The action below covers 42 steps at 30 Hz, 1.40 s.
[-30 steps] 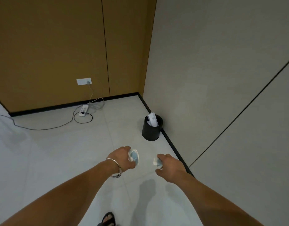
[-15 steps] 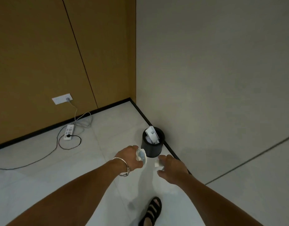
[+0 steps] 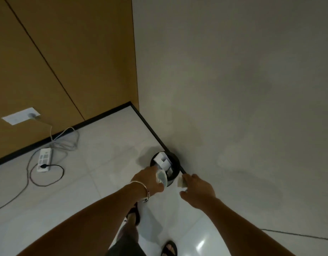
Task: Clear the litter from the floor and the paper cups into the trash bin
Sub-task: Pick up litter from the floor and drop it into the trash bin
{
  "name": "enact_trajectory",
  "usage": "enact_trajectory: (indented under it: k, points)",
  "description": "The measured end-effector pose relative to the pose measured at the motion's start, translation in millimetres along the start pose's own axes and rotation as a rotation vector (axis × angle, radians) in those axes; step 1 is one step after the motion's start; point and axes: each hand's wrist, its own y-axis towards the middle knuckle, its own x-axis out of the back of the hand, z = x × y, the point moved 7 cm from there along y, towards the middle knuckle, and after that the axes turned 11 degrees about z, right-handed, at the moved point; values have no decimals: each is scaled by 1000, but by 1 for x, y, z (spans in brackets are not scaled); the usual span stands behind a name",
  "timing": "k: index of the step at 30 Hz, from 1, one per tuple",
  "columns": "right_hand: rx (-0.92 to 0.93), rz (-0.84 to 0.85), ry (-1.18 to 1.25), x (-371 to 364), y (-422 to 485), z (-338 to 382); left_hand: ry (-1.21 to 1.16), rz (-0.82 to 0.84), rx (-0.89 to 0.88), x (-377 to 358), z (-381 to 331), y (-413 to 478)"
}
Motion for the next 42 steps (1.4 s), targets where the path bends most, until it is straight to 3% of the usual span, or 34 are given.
enact_trajectory:
  k: [10, 20, 26, 33, 38, 42]
  points:
    - [-191, 134, 142, -40, 209, -38, 31, 230, 15, -9, 72, 225]
    - [-247, 201, 202, -136, 377, -103, -8, 319, 32, -94, 120, 390]
    - [-235, 260, 271, -147, 359, -117, 45, 316, 73, -85, 131, 385]
    - [-217, 236, 283, -68, 309, -99, 98, 273, 82, -8, 78, 332]
    - [-218, 112, 280, 12, 252, -74, 165, 207, -76, 53, -2, 282]
    - [-264, 3, 243, 62, 188, -64, 350, 234, -209, 84, -53, 243]
